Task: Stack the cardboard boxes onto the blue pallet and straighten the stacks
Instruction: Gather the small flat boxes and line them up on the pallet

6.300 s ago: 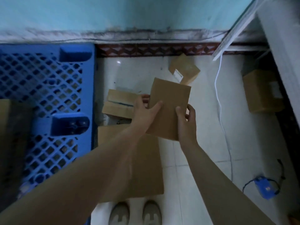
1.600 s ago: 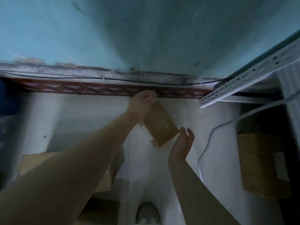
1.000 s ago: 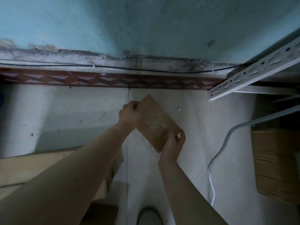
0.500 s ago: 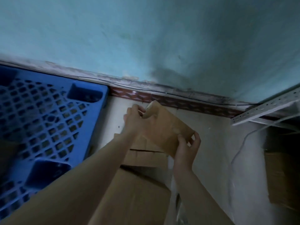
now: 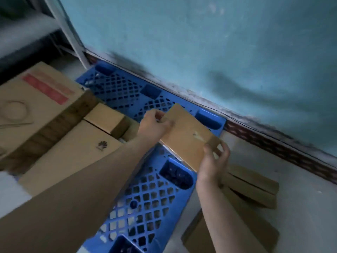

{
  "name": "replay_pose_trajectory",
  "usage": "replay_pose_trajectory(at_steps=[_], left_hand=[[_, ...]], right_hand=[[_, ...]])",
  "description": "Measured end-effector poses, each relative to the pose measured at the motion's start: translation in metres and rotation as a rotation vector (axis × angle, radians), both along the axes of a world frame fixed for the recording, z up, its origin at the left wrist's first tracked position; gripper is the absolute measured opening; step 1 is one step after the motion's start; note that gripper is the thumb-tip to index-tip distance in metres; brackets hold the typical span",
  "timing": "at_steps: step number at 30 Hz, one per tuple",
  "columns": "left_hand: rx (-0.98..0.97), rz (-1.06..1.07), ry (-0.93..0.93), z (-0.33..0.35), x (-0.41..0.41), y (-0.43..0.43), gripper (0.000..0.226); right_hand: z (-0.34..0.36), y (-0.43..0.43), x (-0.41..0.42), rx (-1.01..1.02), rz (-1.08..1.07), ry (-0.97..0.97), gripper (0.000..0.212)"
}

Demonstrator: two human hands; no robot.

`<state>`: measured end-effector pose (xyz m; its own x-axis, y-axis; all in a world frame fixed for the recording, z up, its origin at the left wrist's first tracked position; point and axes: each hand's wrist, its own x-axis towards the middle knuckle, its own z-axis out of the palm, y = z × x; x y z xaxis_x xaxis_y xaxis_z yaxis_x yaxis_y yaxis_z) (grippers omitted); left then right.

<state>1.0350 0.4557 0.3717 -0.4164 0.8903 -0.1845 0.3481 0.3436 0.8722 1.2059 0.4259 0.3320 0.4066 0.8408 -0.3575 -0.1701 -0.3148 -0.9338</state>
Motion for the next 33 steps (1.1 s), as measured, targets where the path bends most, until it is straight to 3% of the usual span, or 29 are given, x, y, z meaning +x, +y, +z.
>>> replay_pose_trajectory(at_steps=[4,8,14,21,25,29,33], left_hand=[[-0.031,0.103,0.013,0.010,-0.077,-0.044,0.028],[-0.028,0.166,0.024,-0.002,-0.120,-0.061,0.028],[-0.134,0.129,0.006,-0.032,-0.159,-0.035,0.032],[-0.197,0.196,-0.053,-0.109,-0.186,0.001,0.044],[-0.300,0.193,-0.037,-0.144,-0.200,0.009,0.043],[-0.452,0.080,-0.105,-0.167,-0.201,0.009,0.046],[-0.375,-0.152,0.094,-0.186,-0.197,0.002,0.047]], right_hand=[[0.012,-0.023,-0.076,0.055,0.108,0.026,0.033],[0.002,-0.029,-0.115,0.044,0.203,0.004,0.042],[-0.032,-0.006,-0.147,0.001,0.263,-0.062,0.051],[-0.094,0.036,-0.181,0.039,0.352,-0.312,0.056],[-0.134,0.047,-0.200,-0.049,0.379,-0.322,0.049],[-0.166,0.048,-0.227,-0.194,0.246,-0.152,0.042],[-0.190,0.052,-0.245,-0.222,0.209,-0.322,0.049]])
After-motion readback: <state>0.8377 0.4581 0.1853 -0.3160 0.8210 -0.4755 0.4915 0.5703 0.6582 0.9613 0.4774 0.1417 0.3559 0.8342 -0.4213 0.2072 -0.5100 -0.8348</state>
